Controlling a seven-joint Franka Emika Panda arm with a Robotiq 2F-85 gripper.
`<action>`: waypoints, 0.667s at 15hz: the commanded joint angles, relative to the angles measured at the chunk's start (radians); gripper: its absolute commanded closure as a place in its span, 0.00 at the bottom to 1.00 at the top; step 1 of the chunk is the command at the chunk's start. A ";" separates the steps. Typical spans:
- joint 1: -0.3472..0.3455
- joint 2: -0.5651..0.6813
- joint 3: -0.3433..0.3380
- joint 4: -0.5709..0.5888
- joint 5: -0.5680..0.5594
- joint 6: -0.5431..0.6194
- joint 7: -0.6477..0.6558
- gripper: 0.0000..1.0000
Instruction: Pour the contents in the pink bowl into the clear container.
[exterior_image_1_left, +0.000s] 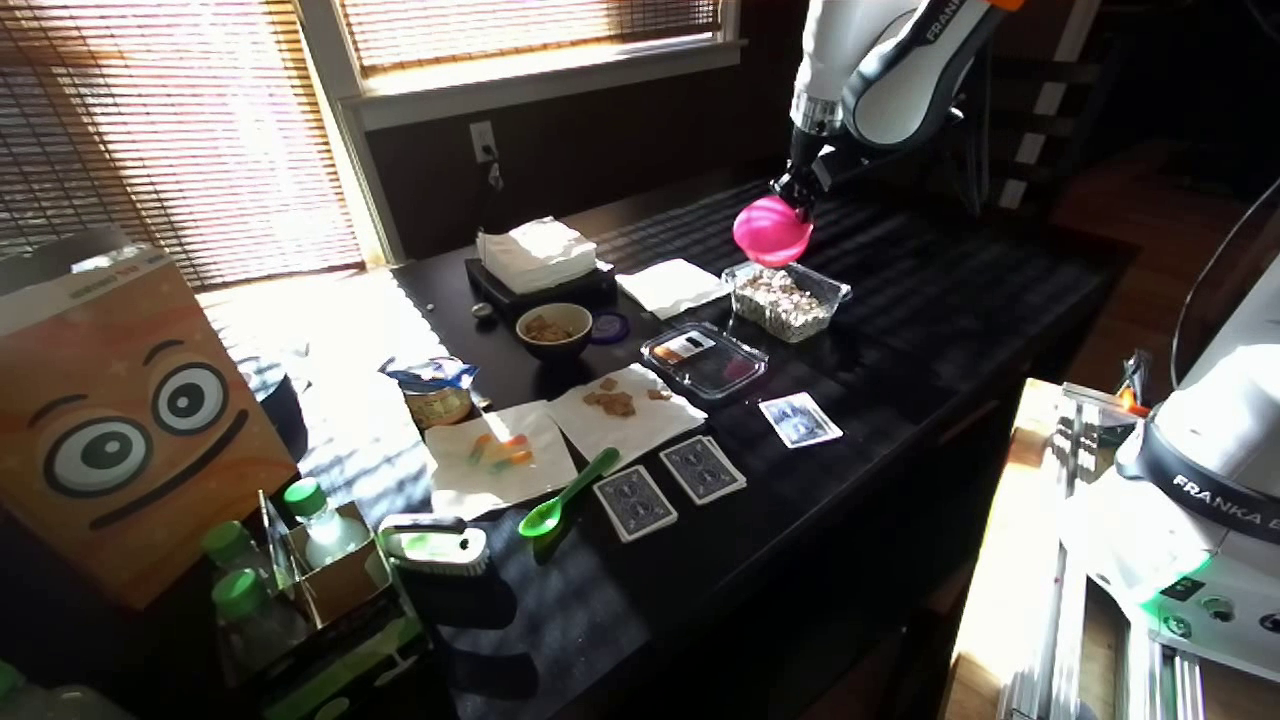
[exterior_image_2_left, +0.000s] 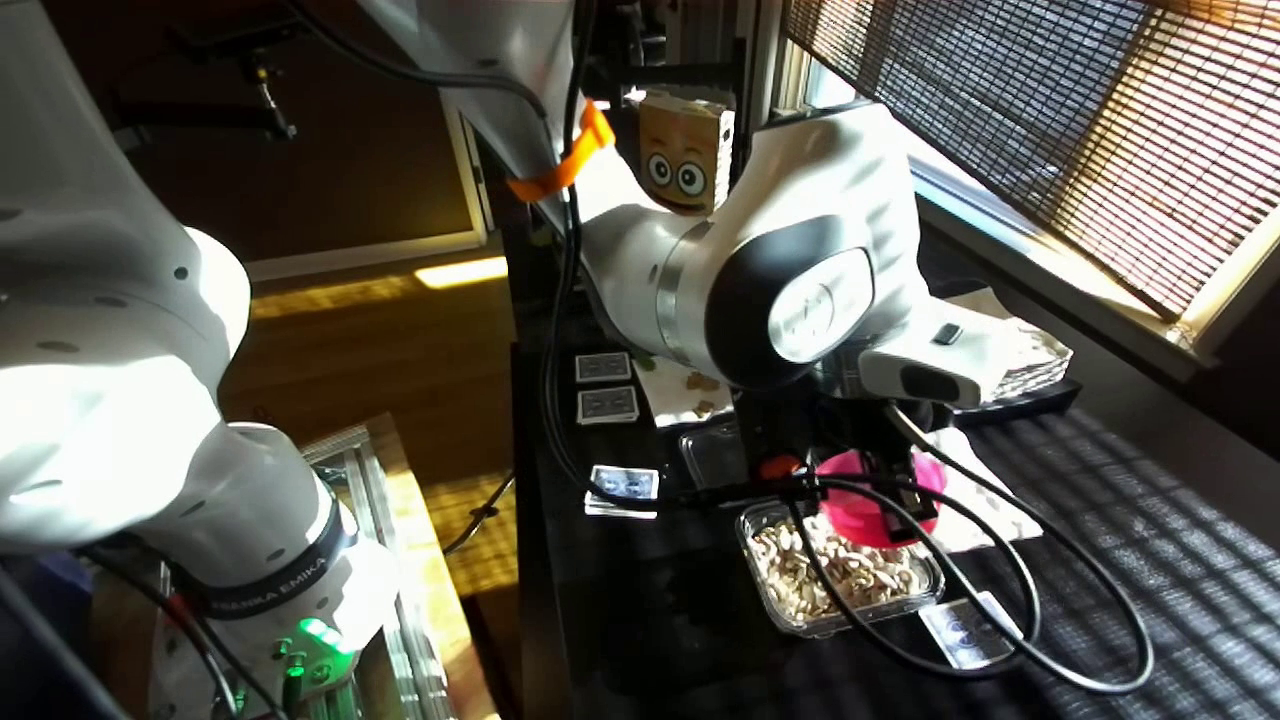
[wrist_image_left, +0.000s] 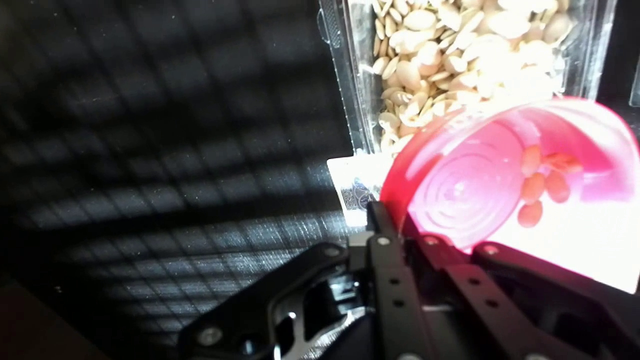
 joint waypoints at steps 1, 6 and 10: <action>0.009 0.013 -0.010 -0.012 0.214 0.041 -0.130 0.99; -0.001 0.029 0.004 -0.008 0.518 0.032 -0.309 0.99; 0.040 0.032 -0.041 0.001 0.449 0.014 -0.271 0.96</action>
